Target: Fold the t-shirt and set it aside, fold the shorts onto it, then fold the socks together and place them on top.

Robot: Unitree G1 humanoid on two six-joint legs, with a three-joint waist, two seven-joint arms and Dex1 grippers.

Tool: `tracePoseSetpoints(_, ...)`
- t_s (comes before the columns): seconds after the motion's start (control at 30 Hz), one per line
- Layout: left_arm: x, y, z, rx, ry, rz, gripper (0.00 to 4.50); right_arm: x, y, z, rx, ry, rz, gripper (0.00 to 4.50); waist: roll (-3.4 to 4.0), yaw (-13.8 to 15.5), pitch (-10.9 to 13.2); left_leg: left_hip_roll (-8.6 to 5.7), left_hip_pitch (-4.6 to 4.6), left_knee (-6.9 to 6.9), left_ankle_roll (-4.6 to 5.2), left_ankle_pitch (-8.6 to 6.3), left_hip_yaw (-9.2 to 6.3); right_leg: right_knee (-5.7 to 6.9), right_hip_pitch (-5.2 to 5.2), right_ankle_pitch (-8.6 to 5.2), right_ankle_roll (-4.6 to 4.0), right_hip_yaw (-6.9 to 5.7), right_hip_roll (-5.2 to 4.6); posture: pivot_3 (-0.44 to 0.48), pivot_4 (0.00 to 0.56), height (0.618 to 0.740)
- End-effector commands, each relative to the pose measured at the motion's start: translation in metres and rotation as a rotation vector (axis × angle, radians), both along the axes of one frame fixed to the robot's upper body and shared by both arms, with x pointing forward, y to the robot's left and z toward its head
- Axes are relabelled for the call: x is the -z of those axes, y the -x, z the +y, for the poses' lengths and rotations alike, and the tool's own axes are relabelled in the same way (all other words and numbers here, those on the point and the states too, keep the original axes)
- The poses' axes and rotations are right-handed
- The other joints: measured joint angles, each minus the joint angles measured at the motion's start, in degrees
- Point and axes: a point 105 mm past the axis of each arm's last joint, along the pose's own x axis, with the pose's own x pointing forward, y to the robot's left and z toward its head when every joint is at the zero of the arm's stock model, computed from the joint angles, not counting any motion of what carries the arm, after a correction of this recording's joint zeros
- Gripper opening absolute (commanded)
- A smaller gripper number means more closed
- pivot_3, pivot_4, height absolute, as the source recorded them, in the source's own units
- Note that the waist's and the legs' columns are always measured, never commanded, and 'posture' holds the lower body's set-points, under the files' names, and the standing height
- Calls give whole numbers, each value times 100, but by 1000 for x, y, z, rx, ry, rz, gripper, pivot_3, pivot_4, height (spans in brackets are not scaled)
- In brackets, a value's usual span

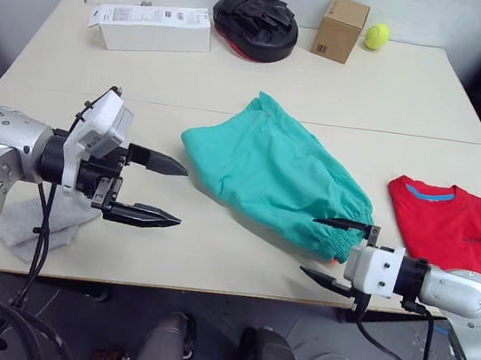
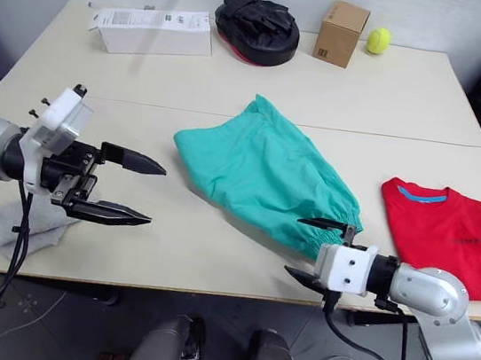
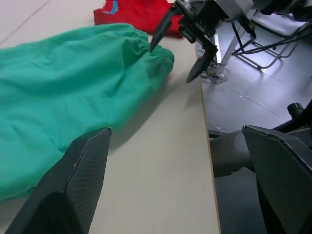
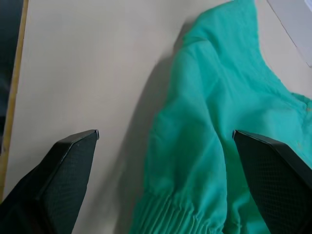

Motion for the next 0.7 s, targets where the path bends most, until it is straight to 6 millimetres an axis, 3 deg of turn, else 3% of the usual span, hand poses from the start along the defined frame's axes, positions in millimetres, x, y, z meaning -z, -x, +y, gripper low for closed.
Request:
tracePoseSetpoints(0.03,-7,1,3,-25,-11,-50,4500,8,-8,9,14,21,-88,4481,0,-5,0,1,0,0,-2,1,0,1,-1,-1,-1,0,1,0,150,740)
tracePoseSetpoints(0.17,-7,0,4,-29,-13,-53,4500,21,-22,18,58,47,-148,4481,0,-20,0,2,-1,-1,-7,4,2,5,-7,-3,-6,-2,2,0,150,740)
tracePoseSetpoints(0.33,-7,0,5,-34,-22,-59,4500,31,-43,15,165,53,-194,4481,-3,-61,-2,5,0,-2,-11,5,2,7,-7,-4,-8,-2,3,0,150,740)
tracePoseSetpoints(0.43,-8,0,6,-35,-24,-62,4500,33,-52,11,203,66,-209,3929,-3,-79,-2,4,0,-2,-12,6,2,6,-5,-5,-9,-2,3,0,150,740)
tracePoseSetpoints(0.7,-4,0,6,-35,-39,-69,4500,35,-61,15,168,105,-231,1132,-4,-111,-3,3,0,-5,-12,6,1,6,-5,-5,-9,-2,2,0,150,740)
